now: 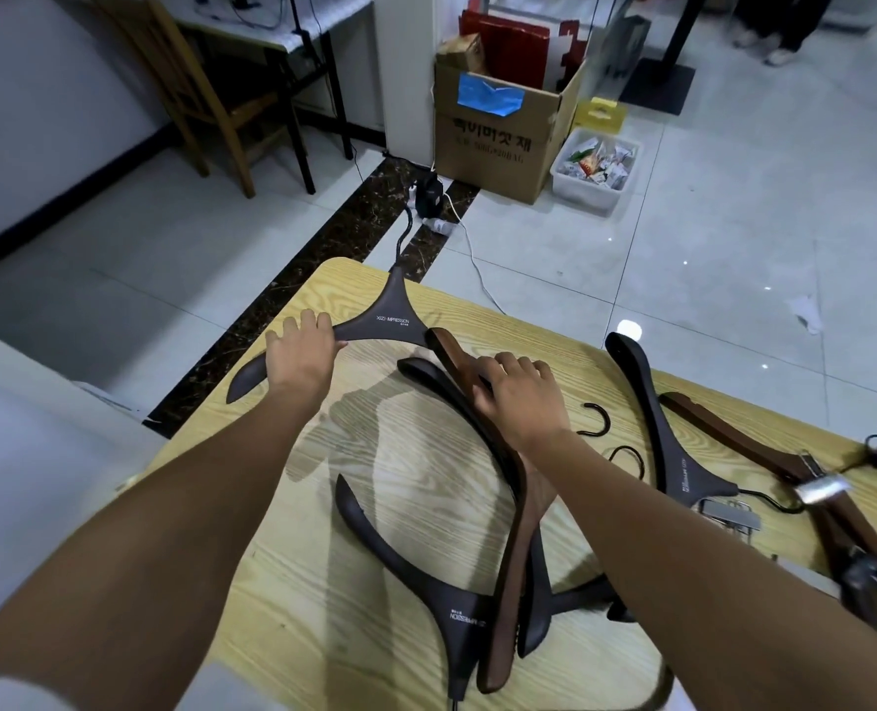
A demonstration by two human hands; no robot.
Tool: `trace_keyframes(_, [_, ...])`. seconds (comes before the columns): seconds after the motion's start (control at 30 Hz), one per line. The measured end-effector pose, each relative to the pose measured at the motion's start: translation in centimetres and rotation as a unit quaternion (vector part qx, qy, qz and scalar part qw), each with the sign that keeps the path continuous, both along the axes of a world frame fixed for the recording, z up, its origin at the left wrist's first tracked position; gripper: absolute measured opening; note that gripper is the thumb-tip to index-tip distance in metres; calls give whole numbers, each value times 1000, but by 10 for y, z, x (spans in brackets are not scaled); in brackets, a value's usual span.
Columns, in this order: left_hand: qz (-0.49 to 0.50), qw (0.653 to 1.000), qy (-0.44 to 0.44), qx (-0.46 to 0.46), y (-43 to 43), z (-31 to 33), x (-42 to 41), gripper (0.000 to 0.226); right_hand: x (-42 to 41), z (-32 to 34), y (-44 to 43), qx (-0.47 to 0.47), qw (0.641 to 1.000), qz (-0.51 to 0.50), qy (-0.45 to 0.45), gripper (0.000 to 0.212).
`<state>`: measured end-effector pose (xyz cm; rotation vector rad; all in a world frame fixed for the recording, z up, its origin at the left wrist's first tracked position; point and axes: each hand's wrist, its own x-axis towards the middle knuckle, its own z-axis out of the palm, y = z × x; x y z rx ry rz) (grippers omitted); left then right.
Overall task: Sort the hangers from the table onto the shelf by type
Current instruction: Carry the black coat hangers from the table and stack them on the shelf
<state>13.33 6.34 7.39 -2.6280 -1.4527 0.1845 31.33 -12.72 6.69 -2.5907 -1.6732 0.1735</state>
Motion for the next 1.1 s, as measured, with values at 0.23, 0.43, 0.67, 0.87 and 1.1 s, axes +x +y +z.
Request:
trace_keyframes(0.23, [20,999,-30,16,-15,22,-11,37,-11,11,-21,14,1000,9,-9,39])
trace_keyframes(0.43, [30,998,-33,45,-26,40,-16,32,-13,18,-43,20,1000,3,-13,39])
trace_keyframes(0.67, [39,992,-77,93,-36,78,-18,28,-11,35,-59,14,1000,-10,-23,42])
trace_keyframes(0.87, [52,983,-155,87,-43,100,-18,38,-15,47,-70,23,999,-11,-27,43])
trace_keyframes(1.1, [27,988,-133,67,-64,91,-7,39,-13,48,-97,12,999,-23,-35,43])
